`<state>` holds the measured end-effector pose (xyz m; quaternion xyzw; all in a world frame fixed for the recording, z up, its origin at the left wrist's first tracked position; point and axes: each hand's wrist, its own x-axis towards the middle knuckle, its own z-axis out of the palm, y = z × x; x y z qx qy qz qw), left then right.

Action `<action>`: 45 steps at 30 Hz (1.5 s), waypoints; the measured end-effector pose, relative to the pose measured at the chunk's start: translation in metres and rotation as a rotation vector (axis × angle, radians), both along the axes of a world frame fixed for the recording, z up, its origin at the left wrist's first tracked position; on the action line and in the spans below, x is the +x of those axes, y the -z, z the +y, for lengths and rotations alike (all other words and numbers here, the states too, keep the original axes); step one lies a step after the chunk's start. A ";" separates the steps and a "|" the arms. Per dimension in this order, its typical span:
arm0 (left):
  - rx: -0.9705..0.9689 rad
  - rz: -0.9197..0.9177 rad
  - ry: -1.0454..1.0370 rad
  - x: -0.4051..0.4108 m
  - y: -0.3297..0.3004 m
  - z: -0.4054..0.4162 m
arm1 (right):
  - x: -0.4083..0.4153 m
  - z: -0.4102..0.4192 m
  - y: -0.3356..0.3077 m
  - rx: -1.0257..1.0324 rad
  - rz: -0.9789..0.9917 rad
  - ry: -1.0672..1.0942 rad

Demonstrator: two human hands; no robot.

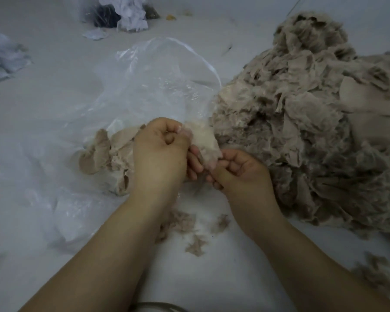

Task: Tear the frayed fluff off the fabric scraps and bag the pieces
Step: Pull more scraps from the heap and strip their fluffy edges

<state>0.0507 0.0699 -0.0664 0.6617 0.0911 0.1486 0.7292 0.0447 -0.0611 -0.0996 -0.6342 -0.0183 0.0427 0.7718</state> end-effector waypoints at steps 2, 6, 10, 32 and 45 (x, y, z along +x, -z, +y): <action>-0.060 -0.045 -0.072 0.002 -0.005 0.006 | 0.001 -0.003 -0.001 -0.012 -0.019 -0.010; -0.199 -0.125 -0.266 0.006 -0.015 0.016 | -0.007 0.000 0.003 -0.184 -0.126 -0.010; -0.272 -0.040 -0.204 -0.001 -0.018 0.006 | -0.015 0.002 0.002 -0.275 -0.248 0.036; 0.653 -0.130 0.067 0.038 -0.006 -0.055 | -0.008 -0.007 0.002 0.020 -0.016 0.189; 0.684 -0.047 0.015 0.051 0.009 -0.042 | 0.010 0.003 0.001 -0.103 0.054 0.138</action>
